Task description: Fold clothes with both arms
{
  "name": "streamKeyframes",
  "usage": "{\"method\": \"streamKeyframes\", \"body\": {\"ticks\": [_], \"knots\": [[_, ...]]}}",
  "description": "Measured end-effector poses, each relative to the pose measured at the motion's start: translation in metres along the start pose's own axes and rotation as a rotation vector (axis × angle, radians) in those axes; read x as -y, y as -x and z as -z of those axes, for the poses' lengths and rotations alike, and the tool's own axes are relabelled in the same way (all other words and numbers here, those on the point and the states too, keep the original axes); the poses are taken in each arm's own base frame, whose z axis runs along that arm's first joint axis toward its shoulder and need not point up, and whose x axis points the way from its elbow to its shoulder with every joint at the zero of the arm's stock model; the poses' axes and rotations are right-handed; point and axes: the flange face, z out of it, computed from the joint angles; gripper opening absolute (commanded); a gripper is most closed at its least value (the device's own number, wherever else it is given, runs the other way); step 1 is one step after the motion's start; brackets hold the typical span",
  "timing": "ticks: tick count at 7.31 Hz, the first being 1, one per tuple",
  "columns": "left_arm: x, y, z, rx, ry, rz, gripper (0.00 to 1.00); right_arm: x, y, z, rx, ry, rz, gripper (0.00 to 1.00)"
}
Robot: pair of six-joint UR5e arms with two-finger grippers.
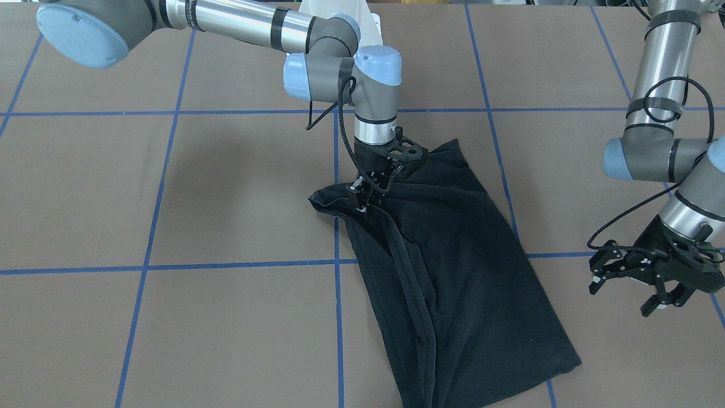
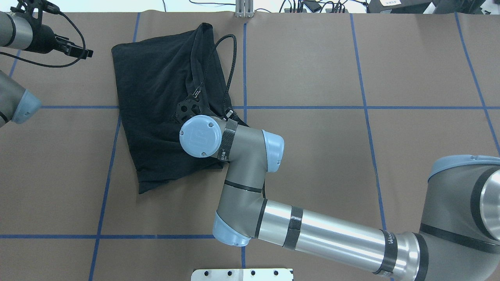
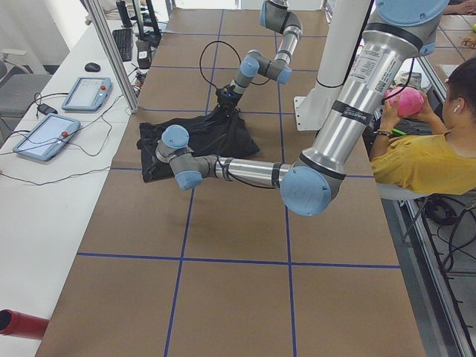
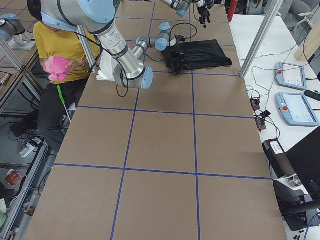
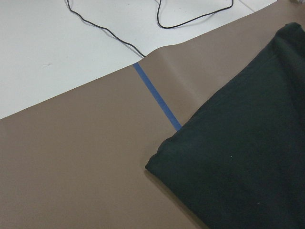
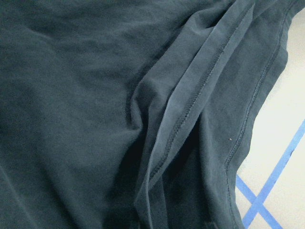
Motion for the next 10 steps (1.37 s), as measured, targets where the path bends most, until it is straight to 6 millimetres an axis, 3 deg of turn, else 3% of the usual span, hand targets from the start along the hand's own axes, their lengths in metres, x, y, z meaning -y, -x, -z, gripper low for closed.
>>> {"method": "streamKeyframes", "body": {"ticks": [2,3,7,10], "knots": [[-0.004,0.002,0.000,0.002,0.004,0.002,1.00,0.001,0.001,0.001,0.001,0.000,0.002,0.20],[-0.005,0.002,0.000,0.002,0.004,0.002,1.00,0.001,0.002,0.001,0.004,-0.001,0.002,0.00],[-0.005,0.002,0.001,0.002,0.004,0.006,1.00,0.001,0.002,0.006,0.062,0.017,-0.013,0.00],[-0.006,0.002,0.000,0.001,0.005,0.015,1.00,-0.001,-0.036,-0.002,0.055,0.034,-0.046,0.00]]}}
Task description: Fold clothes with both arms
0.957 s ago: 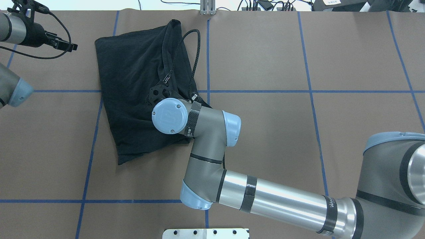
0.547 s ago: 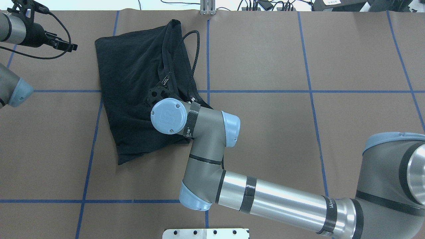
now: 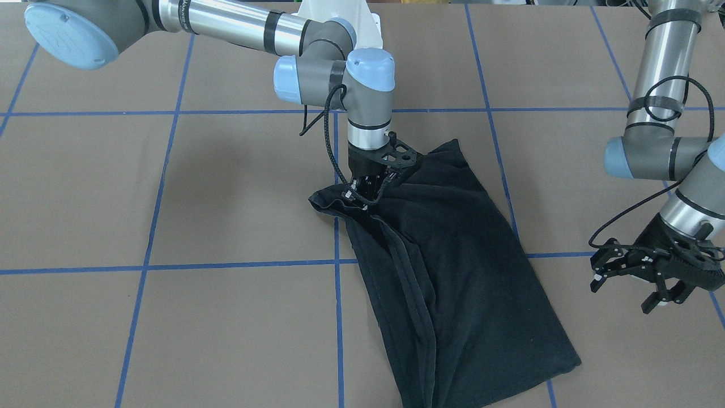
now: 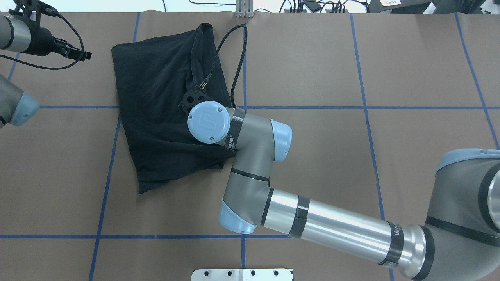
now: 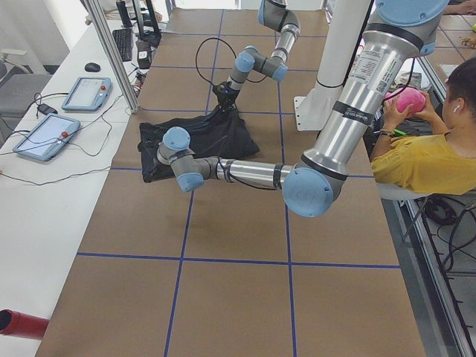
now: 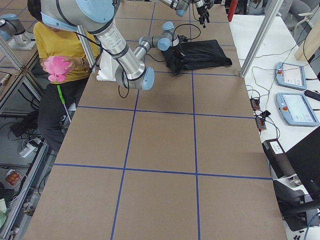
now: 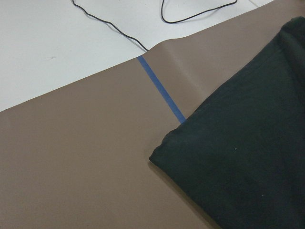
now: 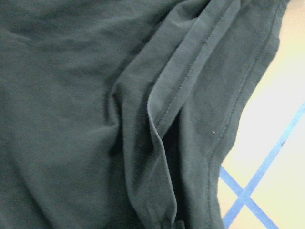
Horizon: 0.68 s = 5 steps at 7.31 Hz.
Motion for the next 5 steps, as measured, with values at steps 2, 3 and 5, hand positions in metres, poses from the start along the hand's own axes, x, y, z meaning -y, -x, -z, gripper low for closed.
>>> {"method": "streamKeyframes", "body": {"ticks": [2,3,5], "knots": [[0.000,0.000,0.000,-0.001,-0.001,0.010,1.00,-0.043,-0.047,-0.011,0.002,0.024,-0.028,0.00],[0.001,-0.001,0.001,-0.003,-0.005,0.022,1.00,-0.087,-0.064,-0.009,0.009,0.027,-0.060,0.01],[0.001,-0.002,0.001,-0.008,-0.014,0.032,1.00,-0.144,-0.056,0.003,0.045,0.036,-0.178,0.65]]}}
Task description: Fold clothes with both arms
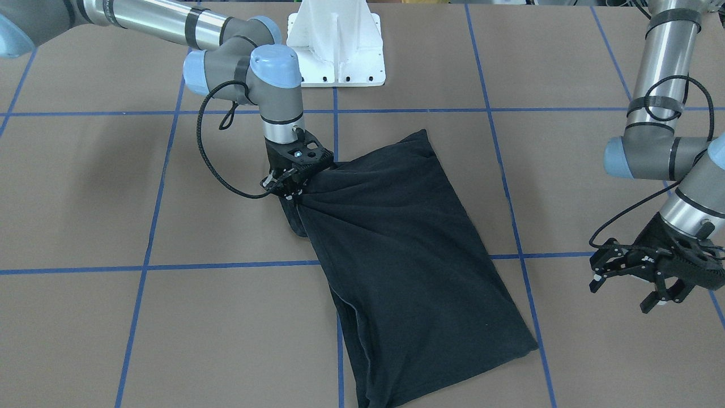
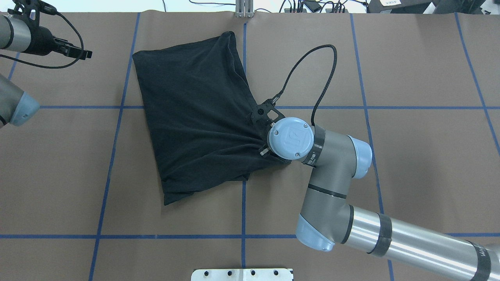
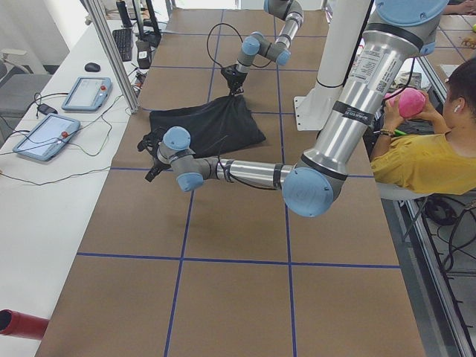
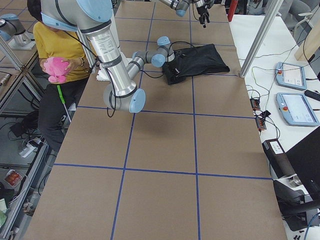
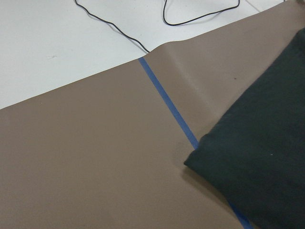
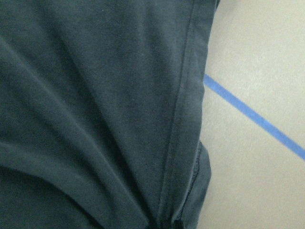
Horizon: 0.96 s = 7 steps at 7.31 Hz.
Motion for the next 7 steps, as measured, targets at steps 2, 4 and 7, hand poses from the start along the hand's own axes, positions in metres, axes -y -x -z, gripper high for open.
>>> {"method": "streamKeyframes", "body": {"ticks": [2,4,7], "knots": [[0.000,-0.001,0.000,-0.002,-0.002,0.003,1.00,-0.014,0.018,0.006,0.029,0.003,-0.087,0.99],[0.007,-0.008,0.005,-0.013,-0.018,0.039,1.00,0.002,-0.005,0.012,0.007,-0.020,-0.142,0.99],[0.003,-0.102,0.002,-0.134,-0.019,0.180,1.00,0.044,-0.081,0.034,0.016,-0.040,-0.340,0.99]]}}
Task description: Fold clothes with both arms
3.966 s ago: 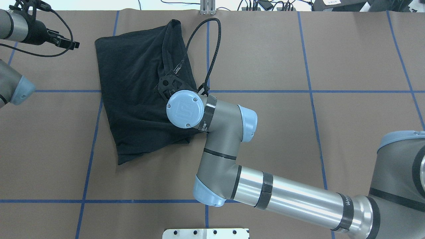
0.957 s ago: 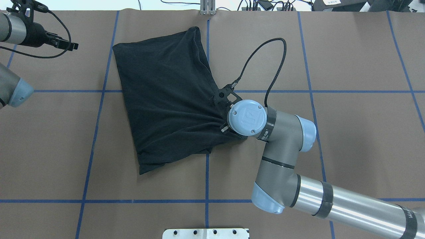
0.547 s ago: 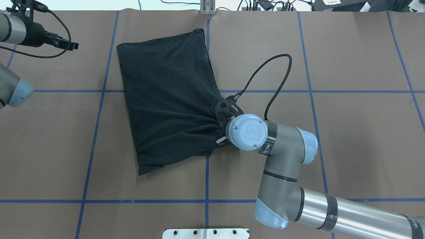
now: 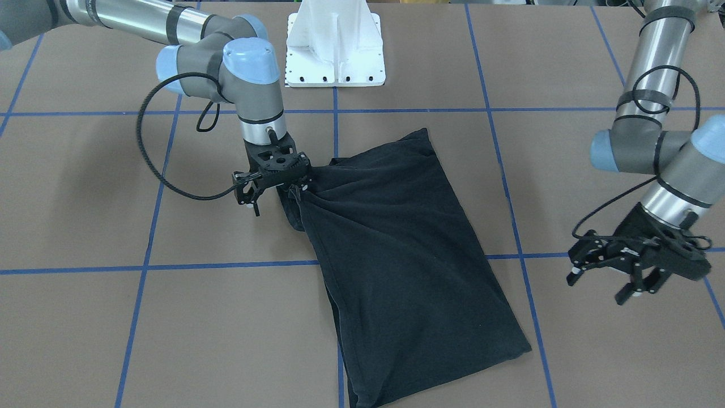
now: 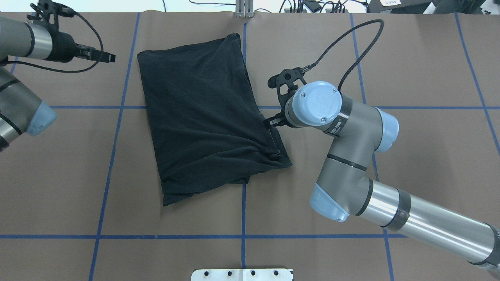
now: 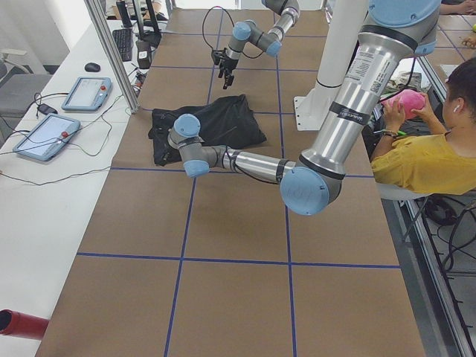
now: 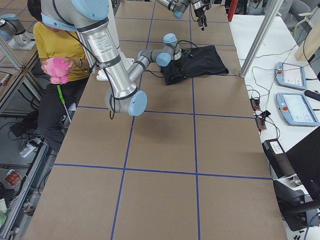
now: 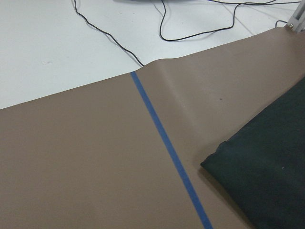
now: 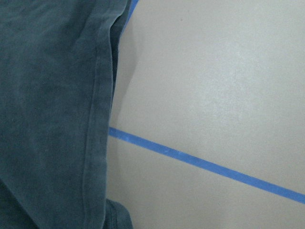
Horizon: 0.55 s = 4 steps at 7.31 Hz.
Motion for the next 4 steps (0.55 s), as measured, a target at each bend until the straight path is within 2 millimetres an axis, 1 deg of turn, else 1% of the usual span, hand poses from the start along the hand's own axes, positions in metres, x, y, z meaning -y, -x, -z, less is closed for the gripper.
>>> {"method": "streamKeyframes", "body": {"ticks": [1,2,3,4], "knots": [[-0.026,-0.050,-0.008,-0.054,0.009,0.078,1.00,0.007,-0.004,0.009,0.029,-0.002,-0.099,0.99],[-0.065,-0.098,-0.013,-0.086,0.004,0.163,1.00,0.008,-0.005,0.017,0.061,0.004,-0.158,0.99],[-0.105,-0.139,-0.014,-0.104,0.002,0.250,1.00,0.006,-0.007,0.021,0.079,0.011,-0.185,0.99],[-0.140,-0.169,-0.015,-0.105,0.015,0.330,1.00,0.003,-0.010,0.023,0.085,0.013,-0.199,0.99]]}}
